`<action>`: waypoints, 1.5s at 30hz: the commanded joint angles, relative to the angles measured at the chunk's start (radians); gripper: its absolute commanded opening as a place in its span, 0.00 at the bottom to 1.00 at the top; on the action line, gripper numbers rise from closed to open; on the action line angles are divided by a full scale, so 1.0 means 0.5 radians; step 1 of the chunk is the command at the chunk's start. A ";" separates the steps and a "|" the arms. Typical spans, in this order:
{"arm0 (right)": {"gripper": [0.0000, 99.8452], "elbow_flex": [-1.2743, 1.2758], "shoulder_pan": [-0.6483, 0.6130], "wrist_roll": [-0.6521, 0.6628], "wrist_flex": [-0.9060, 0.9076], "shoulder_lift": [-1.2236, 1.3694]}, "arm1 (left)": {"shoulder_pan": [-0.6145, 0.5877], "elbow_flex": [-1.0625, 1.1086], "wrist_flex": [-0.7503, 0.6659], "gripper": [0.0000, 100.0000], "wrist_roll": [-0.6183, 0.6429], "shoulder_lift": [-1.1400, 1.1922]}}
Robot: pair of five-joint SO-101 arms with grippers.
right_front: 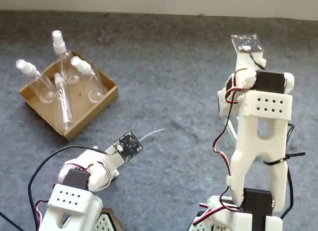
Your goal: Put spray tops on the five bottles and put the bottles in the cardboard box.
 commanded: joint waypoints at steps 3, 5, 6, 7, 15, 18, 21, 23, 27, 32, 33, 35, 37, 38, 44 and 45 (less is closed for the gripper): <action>0.01 -0.005 -0.014 0.018 0.020 -0.087 | 0.051 -0.029 -0.055 0.06 -0.012 -0.002; 0.01 -0.005 -0.014 0.015 0.020 -0.087 | 0.051 -0.020 -0.046 0.06 -0.012 -0.002; 0.01 -0.005 -0.014 0.015 0.020 -0.087 | 0.051 -0.029 -0.043 0.06 -0.012 -0.002; 0.01 -0.005 -0.014 0.015 0.020 -0.087 | 0.051 -0.041 -0.040 0.06 -0.012 -0.002; 0.01 -0.005 -0.014 0.012 0.017 -0.081 | 0.051 -0.265 0.193 0.05 -0.009 -0.002; 0.01 -0.005 -0.014 0.012 0.017 -0.072 | 0.054 -0.379 0.267 0.05 0.074 -0.002; 0.01 -0.005 -0.014 0.012 0.011 -0.072 | 0.106 -0.523 0.334 0.05 0.166 -0.002; 0.01 -0.005 -0.014 0.009 0.008 -0.072 | 0.213 -0.649 0.430 0.05 0.227 0.038; 0.01 -0.005 -0.014 0.009 0.005 -0.072 | 0.348 -1.005 0.497 0.05 0.402 0.422; 0.01 -0.005 0.029 0.018 0.005 -0.072 | 0.422 -1.407 0.451 0.05 0.562 1.168; 0.01 -0.005 0.048 0.018 -0.002 -0.072 | 0.437 -1.484 0.390 0.05 0.601 1.309; 0.01 -0.005 0.094 0.018 -0.002 -0.072 | 0.462 -1.616 0.239 0.06 0.700 1.554; 0.01 -0.005 0.143 0.021 -0.002 -0.072 | 0.514 -1.745 0.089 0.06 0.798 1.757; 0.01 -0.005 0.173 0.021 -0.002 -0.075 | 0.542 -1.809 0.031 0.06 0.835 1.849; 0.01 -0.005 0.431 0.021 -0.002 -0.084 | 0.701 -2.257 -0.071 0.14 1.037 2.318; 0.01 -0.005 0.489 0.021 -0.002 -0.084 | 0.713 -2.312 -0.071 0.18 1.083 2.386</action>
